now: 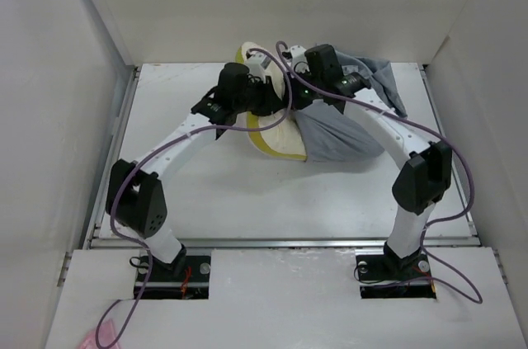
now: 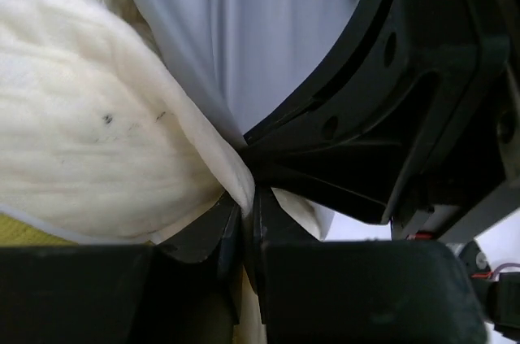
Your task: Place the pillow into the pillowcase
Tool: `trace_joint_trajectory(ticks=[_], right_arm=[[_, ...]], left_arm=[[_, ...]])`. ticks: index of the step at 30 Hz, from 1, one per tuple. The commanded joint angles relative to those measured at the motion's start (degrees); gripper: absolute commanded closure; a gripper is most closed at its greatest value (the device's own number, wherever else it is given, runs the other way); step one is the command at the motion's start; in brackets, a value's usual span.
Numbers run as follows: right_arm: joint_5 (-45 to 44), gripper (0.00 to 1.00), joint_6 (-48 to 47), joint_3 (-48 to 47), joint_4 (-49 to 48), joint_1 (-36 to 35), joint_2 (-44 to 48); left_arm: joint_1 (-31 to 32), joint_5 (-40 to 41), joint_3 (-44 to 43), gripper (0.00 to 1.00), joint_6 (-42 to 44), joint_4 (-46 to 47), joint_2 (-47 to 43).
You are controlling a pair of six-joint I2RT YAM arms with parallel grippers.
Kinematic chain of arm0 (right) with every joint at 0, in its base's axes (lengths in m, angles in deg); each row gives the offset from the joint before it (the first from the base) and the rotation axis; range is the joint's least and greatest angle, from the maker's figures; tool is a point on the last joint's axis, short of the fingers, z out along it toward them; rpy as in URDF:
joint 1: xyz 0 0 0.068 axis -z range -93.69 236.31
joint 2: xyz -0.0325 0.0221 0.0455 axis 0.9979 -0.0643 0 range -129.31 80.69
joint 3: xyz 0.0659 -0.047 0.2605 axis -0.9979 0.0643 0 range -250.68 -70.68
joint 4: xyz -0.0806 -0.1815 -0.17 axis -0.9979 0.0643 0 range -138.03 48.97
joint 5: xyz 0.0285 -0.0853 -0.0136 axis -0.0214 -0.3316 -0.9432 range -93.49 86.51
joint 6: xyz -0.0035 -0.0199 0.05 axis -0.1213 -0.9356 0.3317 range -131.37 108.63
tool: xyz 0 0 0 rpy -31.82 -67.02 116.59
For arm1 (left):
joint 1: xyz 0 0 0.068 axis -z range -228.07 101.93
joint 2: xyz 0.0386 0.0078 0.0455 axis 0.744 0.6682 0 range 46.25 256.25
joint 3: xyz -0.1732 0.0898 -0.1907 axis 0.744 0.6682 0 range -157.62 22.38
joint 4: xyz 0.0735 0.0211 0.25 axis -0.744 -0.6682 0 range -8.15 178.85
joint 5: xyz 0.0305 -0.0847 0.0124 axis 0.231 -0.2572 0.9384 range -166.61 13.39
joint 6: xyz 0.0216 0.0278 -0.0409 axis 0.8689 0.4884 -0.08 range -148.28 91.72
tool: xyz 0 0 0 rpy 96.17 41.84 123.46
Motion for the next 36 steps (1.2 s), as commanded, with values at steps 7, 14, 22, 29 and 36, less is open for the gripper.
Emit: trace_joint_trajectory(ticks=[7, 14, 22, 29, 36], right_arm=[[26.0, 1.0, 0.14, -11.15, -8.34, -0.19, 9.02], [18.97, 1.0, 2.59, 0.95, -9.48, 1.56, 10.01], [13.0, 1.0, 2.6, 4.92, -6.85, -3.7, -4.06], [-2.1, 0.43, 2.07, 10.63, -2.46, -3.71, -0.56], [-16.16, 0.0, 1.54, 9.06, 2.2, -6.77, 7.1]], left_arm=[[3.67, -1.23, 6.56, 1.0, -5.01, 14.09, -8.76], [3.67, -2.64, 21.16, 1.0, -10.46, 24.13, -7.2], [3.14, -6.16, 26.88, 0.25, -14.07, 23.42, -2.33], [1.22, 8.58, 31.1, 0.0, -12.4, 8.26, -17.88], [-2.21, 32.31, 30.93, 0.0, -21.33, -9.59, -32.05]])
